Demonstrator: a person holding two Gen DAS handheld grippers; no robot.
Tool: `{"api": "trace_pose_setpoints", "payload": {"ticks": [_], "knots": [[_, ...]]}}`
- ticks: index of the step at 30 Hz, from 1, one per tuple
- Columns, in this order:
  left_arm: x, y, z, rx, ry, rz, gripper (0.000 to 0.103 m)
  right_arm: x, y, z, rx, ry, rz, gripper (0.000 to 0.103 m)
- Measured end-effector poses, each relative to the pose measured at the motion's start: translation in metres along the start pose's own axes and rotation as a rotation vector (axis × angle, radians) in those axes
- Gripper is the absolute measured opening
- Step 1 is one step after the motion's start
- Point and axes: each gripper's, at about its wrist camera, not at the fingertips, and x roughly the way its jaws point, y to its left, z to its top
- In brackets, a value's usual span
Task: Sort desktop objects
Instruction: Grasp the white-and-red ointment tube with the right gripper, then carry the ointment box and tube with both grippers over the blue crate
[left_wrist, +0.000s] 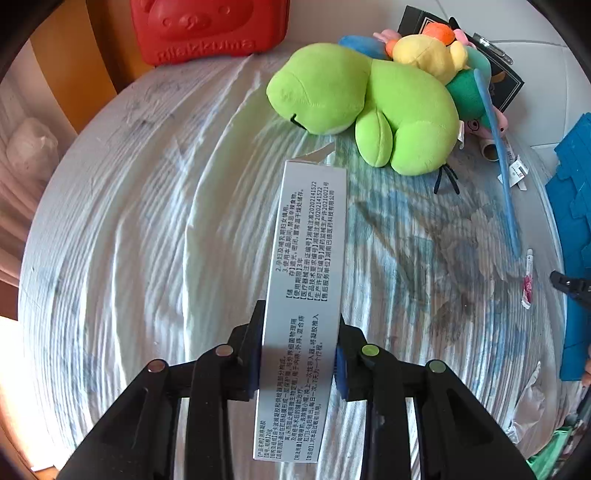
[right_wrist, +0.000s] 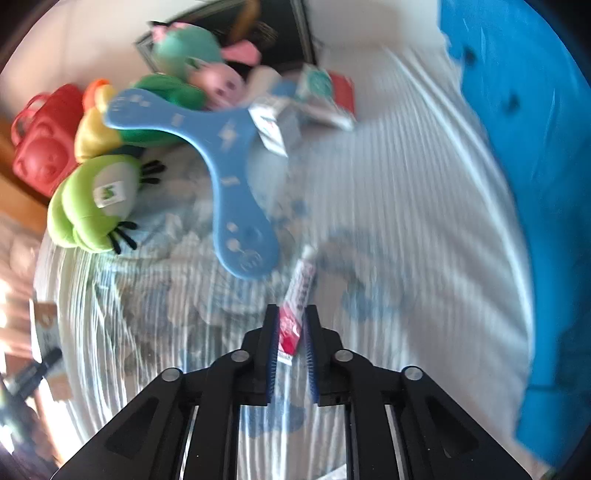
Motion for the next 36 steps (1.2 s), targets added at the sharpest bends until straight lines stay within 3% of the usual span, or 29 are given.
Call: {"api": "trace_pose_setpoints", "payload": {"ticks": [6, 13, 15, 16, 19, 29, 36], "knots": [[0.000, -0.006, -0.003, 0.012, 0.004, -0.002, 0.030, 0.029, 0.000, 0.012, 0.046, 0.051, -0.001, 0.018], [0.007, -0.003, 0.000, 0.008, 0.014, -0.003, 0.030, 0.058, 0.011, 0.026, 0.023, 0.092, -0.109, 0.025], [0.011, -0.001, 0.001, -0.002, 0.019, -0.006, 0.030, 0.060, 0.015, 0.025, -0.001, 0.084, -0.122, 0.023], [0.011, -0.001, 0.001, -0.004, 0.019, -0.005, 0.030, 0.060, 0.017, 0.024, -0.013, 0.080, -0.125, 0.018], [0.007, -0.003, -0.001, 0.000, 0.009, -0.010, 0.030, 0.056, 0.021, 0.017, -0.020, 0.059, -0.105, 0.017], [-0.076, -0.047, -0.023, 0.111, -0.190, -0.046, 0.030, -0.060, 0.040, -0.034, -0.076, -0.180, 0.086, 0.017], [-0.152, -0.124, -0.041, 0.237, -0.364, -0.126, 0.030, -0.175, 0.047, -0.060, -0.161, -0.445, 0.078, 0.017]]}}
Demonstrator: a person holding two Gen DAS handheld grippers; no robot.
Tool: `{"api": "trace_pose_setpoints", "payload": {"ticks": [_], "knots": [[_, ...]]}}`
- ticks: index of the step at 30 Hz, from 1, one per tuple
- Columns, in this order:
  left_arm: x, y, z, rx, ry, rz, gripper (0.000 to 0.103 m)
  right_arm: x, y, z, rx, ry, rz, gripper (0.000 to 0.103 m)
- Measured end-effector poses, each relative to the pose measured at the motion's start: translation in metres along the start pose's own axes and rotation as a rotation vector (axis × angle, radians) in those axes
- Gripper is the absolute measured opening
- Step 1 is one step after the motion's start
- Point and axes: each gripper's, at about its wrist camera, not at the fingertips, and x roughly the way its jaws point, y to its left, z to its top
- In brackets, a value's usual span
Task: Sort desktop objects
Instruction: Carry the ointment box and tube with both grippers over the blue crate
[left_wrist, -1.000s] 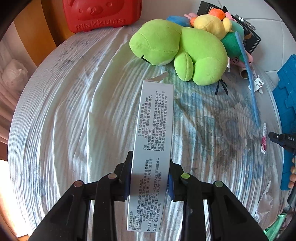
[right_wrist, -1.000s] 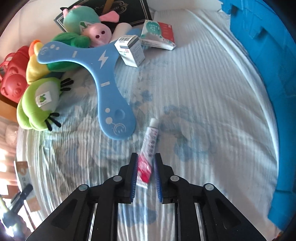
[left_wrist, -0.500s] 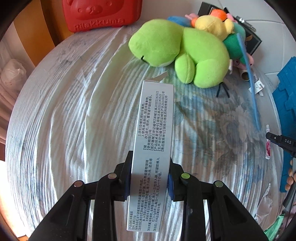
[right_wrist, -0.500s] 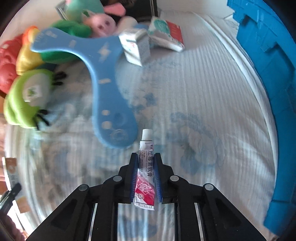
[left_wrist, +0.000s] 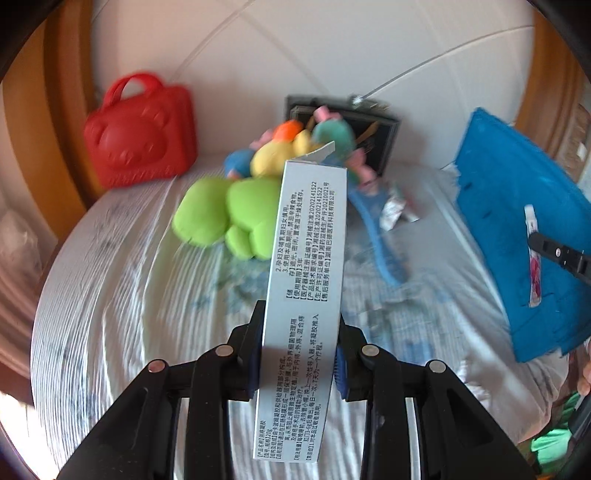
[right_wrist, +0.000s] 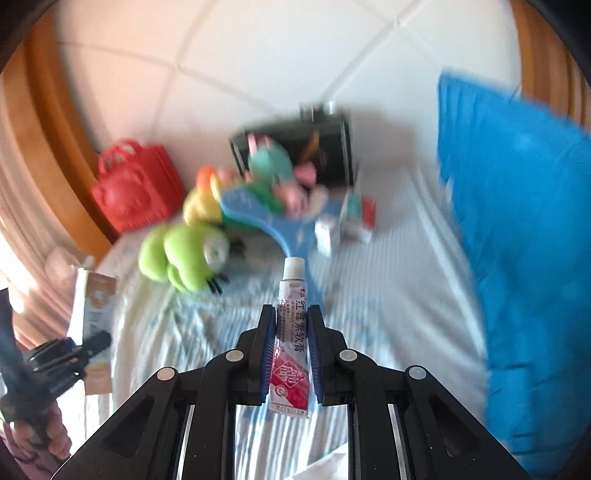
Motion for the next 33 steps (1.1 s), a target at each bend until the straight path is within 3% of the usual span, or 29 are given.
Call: {"api": "trace_pose_setpoints", "payload": {"ticks": [9, 14, 18, 23, 27, 33], "knots": [[-0.057, -0.141, 0.044, 0.132, -0.189, -0.125, 0.030, -0.128, -0.045, 0.026, -0.045, -0.286, -0.065, 0.017], [-0.082, -0.238, 0.070, 0.182, -0.277, -0.201, 0.030, -0.193, -0.105, 0.038, -0.048, -0.401, -0.163, 0.017], [-0.100, -0.325, 0.085, 0.225, -0.330, -0.260, 0.030, -0.232, -0.164, 0.040, -0.029, -0.439, -0.245, 0.017], [-0.108, -0.423, 0.085, 0.257, -0.307, -0.313, 0.030, -0.260, -0.237, 0.042, 0.007, -0.442, -0.342, 0.017], [-0.095, -0.492, 0.077, 0.324, -0.236, -0.313, 0.030, -0.266, -0.284, 0.037, 0.041, -0.401, -0.394, 0.017], [-0.073, -0.543, 0.061, 0.390, -0.157, -0.272, 0.030, -0.263, -0.334, 0.019, 0.080, -0.330, -0.411, 0.017]]}}
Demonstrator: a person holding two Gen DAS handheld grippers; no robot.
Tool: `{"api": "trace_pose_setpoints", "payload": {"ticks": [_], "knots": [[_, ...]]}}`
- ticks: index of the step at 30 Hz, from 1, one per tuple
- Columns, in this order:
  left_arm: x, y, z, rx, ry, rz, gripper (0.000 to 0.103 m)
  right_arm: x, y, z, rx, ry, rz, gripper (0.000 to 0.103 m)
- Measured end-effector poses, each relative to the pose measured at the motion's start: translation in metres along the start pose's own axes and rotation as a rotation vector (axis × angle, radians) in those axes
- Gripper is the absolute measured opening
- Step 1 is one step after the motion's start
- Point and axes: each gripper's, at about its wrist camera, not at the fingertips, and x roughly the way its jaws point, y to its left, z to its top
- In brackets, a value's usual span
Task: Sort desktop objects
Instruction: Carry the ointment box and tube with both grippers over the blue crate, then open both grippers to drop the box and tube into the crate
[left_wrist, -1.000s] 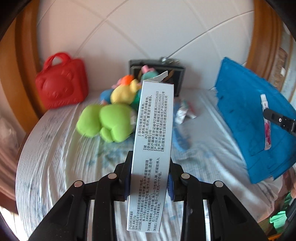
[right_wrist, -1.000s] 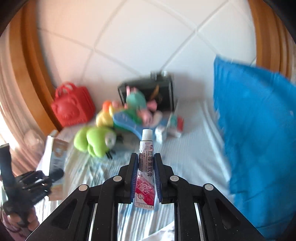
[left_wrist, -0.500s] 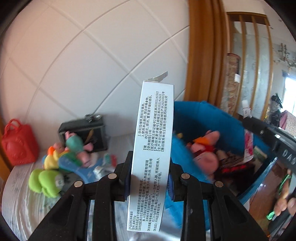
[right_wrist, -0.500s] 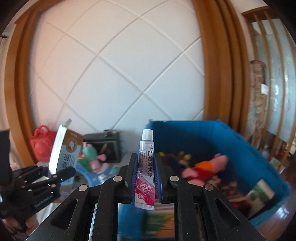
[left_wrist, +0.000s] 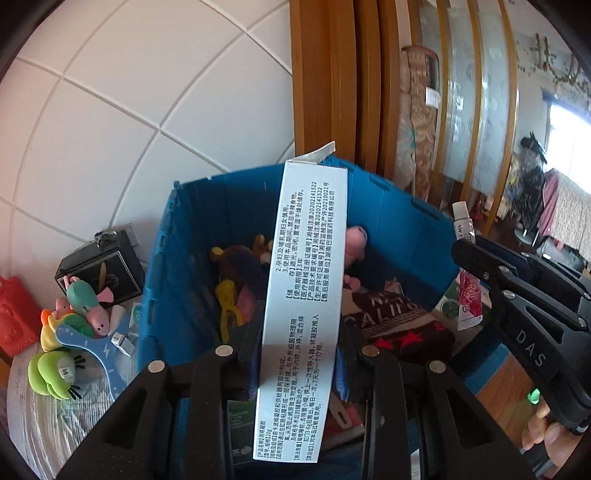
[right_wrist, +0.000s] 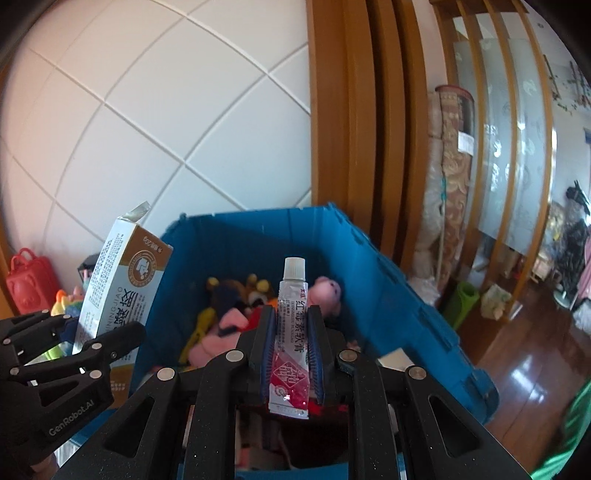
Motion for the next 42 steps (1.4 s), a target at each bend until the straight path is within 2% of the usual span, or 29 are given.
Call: {"api": "trace_pose_setpoints", "payload": {"ticks": [2, 8, 15, 17, 19, 22, 24, 25, 26, 28, 31, 42], "knots": [[0.007, -0.006, -0.004, 0.005, 0.030, -0.002, 0.030, 0.005, -0.006, -0.006, -0.001, 0.015, -0.007, 0.017], [0.013, -0.009, -0.012, 0.019, 0.045, 0.004, 0.030, 0.015, -0.020, -0.019, -0.014, 0.050, -0.014, 0.017], [0.017, -0.008, -0.018, 0.036, 0.063, -0.004, 0.031, 0.023, -0.016, -0.031, -0.033, 0.079, -0.022, 0.017], [0.016, -0.008, -0.020, 0.044, 0.065, -0.002, 0.034, 0.023, -0.016, -0.033, -0.037, 0.082, -0.026, 0.017], [0.015, -0.007, -0.022, 0.045, 0.057, 0.000, 0.049, 0.023, -0.017, -0.033, -0.038, 0.081, -0.028, 0.018], [0.010, -0.004, -0.024, 0.038, 0.046, -0.004, 0.058, 0.022, -0.017, -0.035, -0.043, 0.076, -0.048, 0.019], [0.007, -0.001, -0.024, 0.030, 0.041, -0.009, 0.059, 0.019, -0.017, -0.036, -0.046, 0.069, -0.063, 0.026], [0.004, 0.000, -0.025, 0.026, 0.039, -0.009, 0.061, 0.017, -0.017, -0.036, -0.048, 0.064, -0.070, 0.043], [0.002, 0.000, -0.025, 0.022, 0.036, -0.010, 0.062, 0.014, -0.016, -0.036, -0.049, 0.057, -0.077, 0.070], [-0.004, 0.004, -0.026, 0.012, 0.029, -0.015, 0.063, 0.008, -0.017, -0.035, -0.050, 0.041, -0.090, 0.097], [-0.017, 0.007, -0.029, 0.006, 0.011, -0.021, 0.064, -0.006, -0.016, -0.033, -0.059, 0.007, -0.124, 0.103], [-0.071, 0.026, -0.058, -0.004, -0.047, -0.035, 0.066, -0.071, 0.006, -0.039, -0.058, -0.055, -0.088, 0.103]]}}
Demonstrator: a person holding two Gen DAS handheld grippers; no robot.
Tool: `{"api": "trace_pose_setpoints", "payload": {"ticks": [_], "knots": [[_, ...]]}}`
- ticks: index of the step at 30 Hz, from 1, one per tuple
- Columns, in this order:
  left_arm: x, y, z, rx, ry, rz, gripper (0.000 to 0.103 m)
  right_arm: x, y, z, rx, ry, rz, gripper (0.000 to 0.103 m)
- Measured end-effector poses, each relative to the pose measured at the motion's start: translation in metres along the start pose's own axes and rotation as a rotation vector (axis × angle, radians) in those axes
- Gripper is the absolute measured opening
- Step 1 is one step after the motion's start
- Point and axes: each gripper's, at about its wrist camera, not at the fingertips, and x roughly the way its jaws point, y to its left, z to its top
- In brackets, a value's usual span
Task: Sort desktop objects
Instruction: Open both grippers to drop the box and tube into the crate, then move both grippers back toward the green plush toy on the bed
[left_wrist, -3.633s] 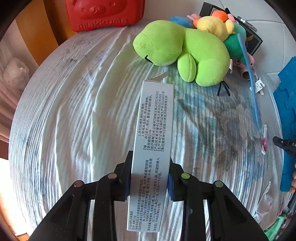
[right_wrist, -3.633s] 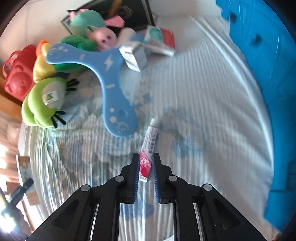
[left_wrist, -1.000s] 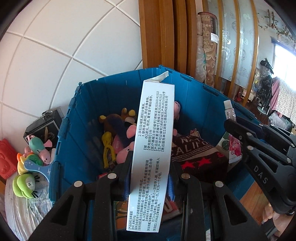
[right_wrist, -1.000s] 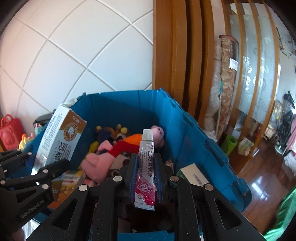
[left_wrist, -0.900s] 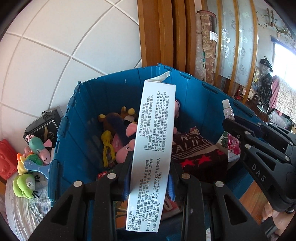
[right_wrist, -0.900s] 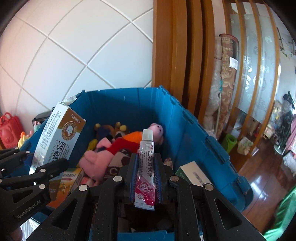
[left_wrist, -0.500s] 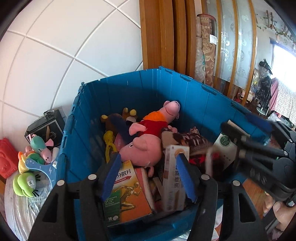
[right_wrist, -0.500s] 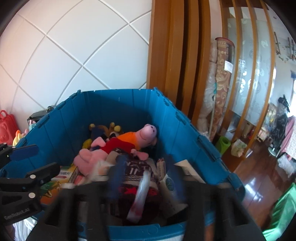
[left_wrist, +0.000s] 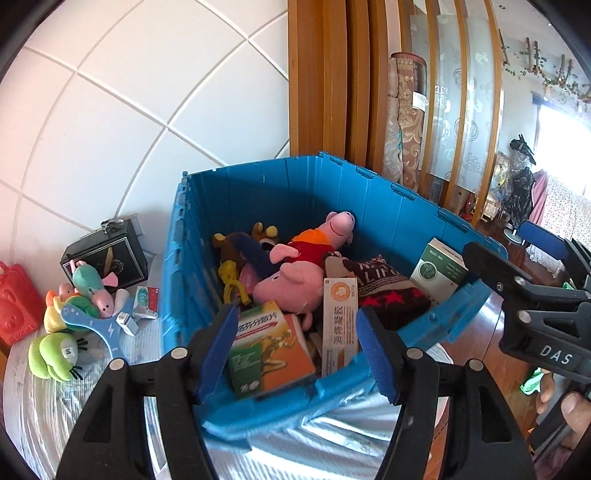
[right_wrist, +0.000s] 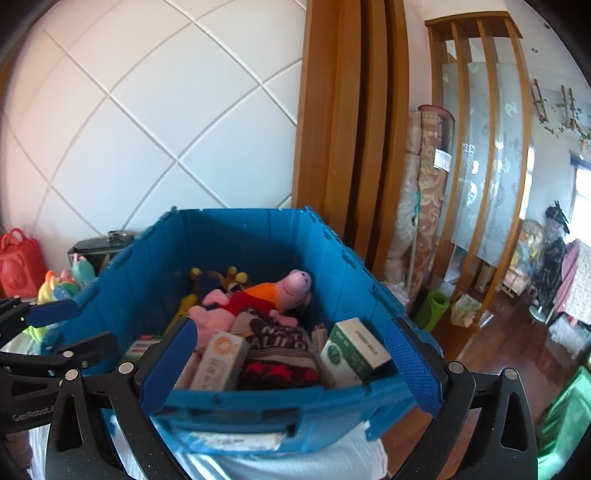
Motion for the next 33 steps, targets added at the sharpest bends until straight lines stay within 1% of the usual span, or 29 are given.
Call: {"api": "trace_pose_setpoints", "payload": {"ticks": [5, 10, 17, 23, 26, 33], "knots": [[-0.025, 0.018, -0.013, 0.002, -0.038, 0.021, 0.066, -0.018, 0.020, -0.009, 0.010, 0.016, 0.018, 0.103], [-0.051, 0.048, -0.028, -0.018, -0.069, 0.048, 0.066, -0.032, 0.048, -0.014, -0.008, 0.021, 0.047, 0.103], [-0.072, 0.099, -0.052, -0.056, -0.048, 0.090, 0.066, -0.050, 0.103, -0.013, -0.025, 0.002, 0.114, 0.103], [-0.087, 0.143, -0.068, -0.090, -0.037, 0.108, 0.066, -0.059, 0.158, -0.014, -0.066, 0.014, 0.177, 0.103], [-0.092, 0.166, -0.076, -0.109, -0.026, 0.119, 0.066, -0.060, 0.184, -0.014, -0.077, 0.023, 0.206, 0.103], [-0.096, 0.220, -0.091, -0.152, -0.006, 0.173, 0.066, -0.048, 0.236, -0.014, -0.100, 0.049, 0.258, 0.103]]}}
